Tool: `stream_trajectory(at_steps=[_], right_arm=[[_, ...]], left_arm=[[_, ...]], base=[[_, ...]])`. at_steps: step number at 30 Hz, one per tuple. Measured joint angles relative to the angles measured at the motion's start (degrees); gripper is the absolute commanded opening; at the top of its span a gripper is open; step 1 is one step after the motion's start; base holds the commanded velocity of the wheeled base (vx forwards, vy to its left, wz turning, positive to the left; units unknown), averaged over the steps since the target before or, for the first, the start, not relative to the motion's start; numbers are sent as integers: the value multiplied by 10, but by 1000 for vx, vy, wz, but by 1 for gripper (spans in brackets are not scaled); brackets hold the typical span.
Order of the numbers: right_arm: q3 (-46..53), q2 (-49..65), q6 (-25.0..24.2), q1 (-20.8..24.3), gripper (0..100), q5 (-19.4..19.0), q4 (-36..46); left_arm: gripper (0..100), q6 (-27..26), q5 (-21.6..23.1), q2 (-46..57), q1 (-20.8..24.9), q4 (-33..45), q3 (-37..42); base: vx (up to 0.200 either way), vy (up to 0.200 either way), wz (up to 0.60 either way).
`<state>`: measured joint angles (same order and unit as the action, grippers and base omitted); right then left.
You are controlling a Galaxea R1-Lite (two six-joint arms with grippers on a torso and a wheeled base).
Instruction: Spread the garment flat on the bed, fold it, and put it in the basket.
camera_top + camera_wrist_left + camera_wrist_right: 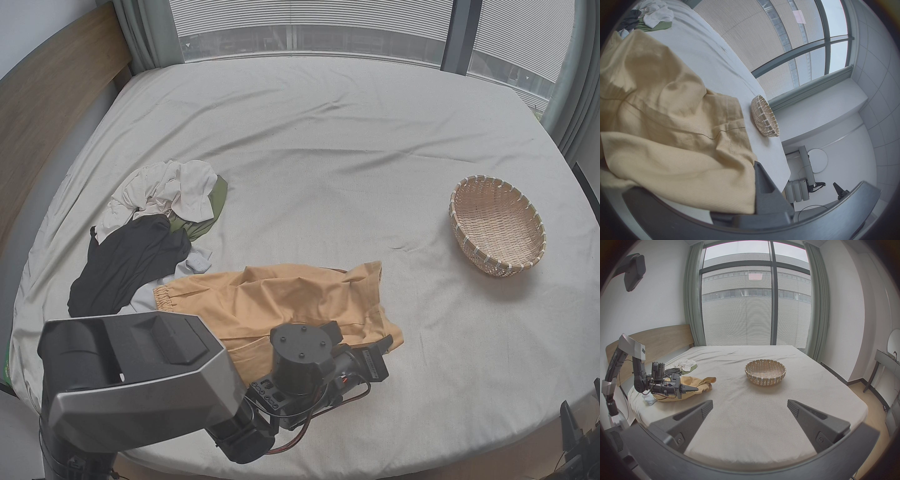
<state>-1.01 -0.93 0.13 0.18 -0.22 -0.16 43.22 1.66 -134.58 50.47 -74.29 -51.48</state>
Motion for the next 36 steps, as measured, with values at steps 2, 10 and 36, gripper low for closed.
stream_trajectory(at_steps=[2,10,36], right_arm=[[0,0,0,0,100,0,0],[0,0,0,0,100,0,0],[0,0,0,0,100,0,0]], left_arm=[[0,-1,0,-2,3,15,-10],[100,-2,1,-11,11,17,-22],[100,-2,-25,94,30,-43,186]], base=[[0,0,0],[0,0,0],[0,0,0]])
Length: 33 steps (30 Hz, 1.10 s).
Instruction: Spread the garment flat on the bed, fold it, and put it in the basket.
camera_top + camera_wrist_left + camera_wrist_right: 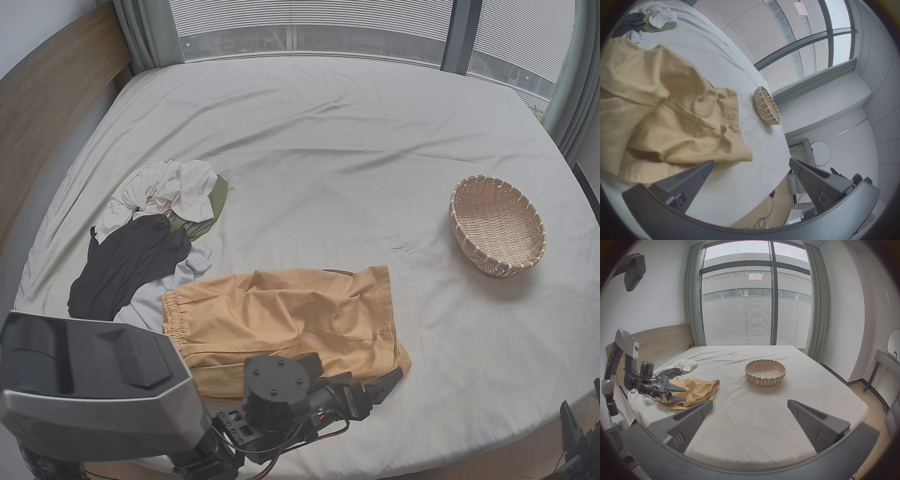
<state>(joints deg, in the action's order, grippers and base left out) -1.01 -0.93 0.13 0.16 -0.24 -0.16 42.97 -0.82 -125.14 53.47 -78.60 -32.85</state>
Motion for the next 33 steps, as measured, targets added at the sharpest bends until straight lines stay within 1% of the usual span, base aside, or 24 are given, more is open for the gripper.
stream_trajectory(at_steps=[3,8,10,13,15,16,18,25,33], right_arm=[[0,0,0,0,100,0,0],[0,0,0,0,100,0,0],[0,0,0,0,100,0,0],[0,0,0,0,100,0,0],[0,0,0,0,100,0,0],[0,0,0,0,100,0,0],[0,0,0,0,100,0,0],[0,0,0,0,100,0,0],[0,0,0,0,100,0,0]], left_arm=[[100,-4,-9,36,-4,-4,33],[100,-31,-17,77,-30,-14,90],[100,-42,-15,91,-49,-27,123],[100,-58,-2,108,-92,-54,173],[100,-73,15,119,-133,-71,205],[100,-78,21,122,-144,-74,212],[100,-93,48,130,-190,-85,237],[100,-122,124,155,-318,-97,279],[100,-137,181,182,-401,-100,313]], base=[[0,0,0],[0,0,0],[0,0,0],[0,0,0],[0,0,0],[0,0,0],[0,0,0],[0,0,0],[0,0,0]])
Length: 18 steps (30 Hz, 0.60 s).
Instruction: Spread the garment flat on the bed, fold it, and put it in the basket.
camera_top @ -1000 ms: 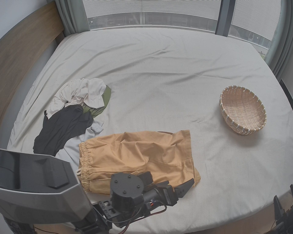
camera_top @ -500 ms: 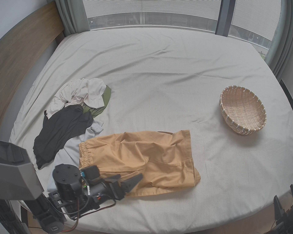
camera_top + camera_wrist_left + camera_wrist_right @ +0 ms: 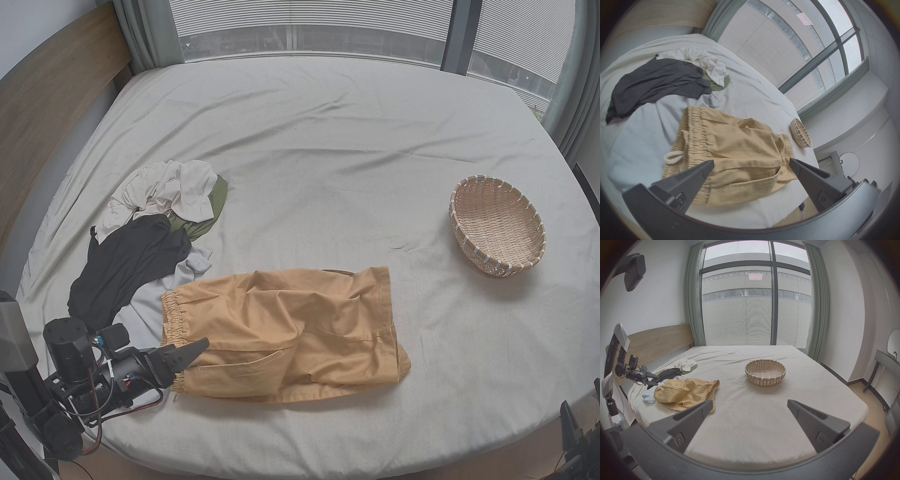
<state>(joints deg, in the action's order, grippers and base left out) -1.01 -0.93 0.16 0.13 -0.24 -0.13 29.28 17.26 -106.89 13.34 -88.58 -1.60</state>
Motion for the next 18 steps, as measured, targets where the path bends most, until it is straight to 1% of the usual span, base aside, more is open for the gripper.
stream_trajectory(at_steps=[3,6,7,10,18], right_arm=[[0,0,0,0,100,0,0],[0,0,0,0,100,0,0],[0,0,0,0,100,0,0],[0,0,0,0,100,0,0],[0,0,0,0,100,0,0]], left_arm=[[100,-14,14,5,-26,0,4],[100,-35,43,4,-53,1,5],[100,-39,46,2,-59,1,5],[100,-47,49,-10,-65,1,6],[100,-86,52,-54,-64,0,6]], base=[[0,0,0],[0,0,0],[0,0,0],[0,0,0],[0,0,0]])
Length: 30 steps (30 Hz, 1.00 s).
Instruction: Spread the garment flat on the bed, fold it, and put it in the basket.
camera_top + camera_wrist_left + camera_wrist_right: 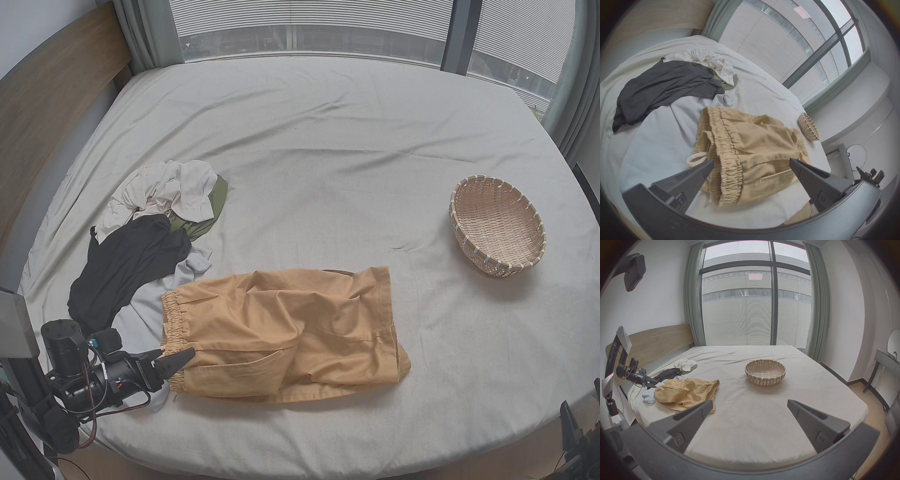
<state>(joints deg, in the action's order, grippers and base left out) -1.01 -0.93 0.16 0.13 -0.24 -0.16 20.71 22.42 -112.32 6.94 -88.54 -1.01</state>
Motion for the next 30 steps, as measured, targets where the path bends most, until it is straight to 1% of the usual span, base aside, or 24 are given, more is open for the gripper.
stream_trajectory(at_steps=[5,16,24,30], right_arm=[[0,0,0,0,100,0,0],[0,0,0,0,100,0,0],[0,0,0,0,100,0,0],[0,0,0,0,100,0,0]], left_arm=[[100,-2,1,-17,12,-1,0],[100,3,2,-28,60,-2,0],[100,2,33,1,76,-2,-8],[100,-3,34,-4,81,-2,-11]], base=[[0,0,0],[0,0,0],[0,0,0],[0,0,0]])
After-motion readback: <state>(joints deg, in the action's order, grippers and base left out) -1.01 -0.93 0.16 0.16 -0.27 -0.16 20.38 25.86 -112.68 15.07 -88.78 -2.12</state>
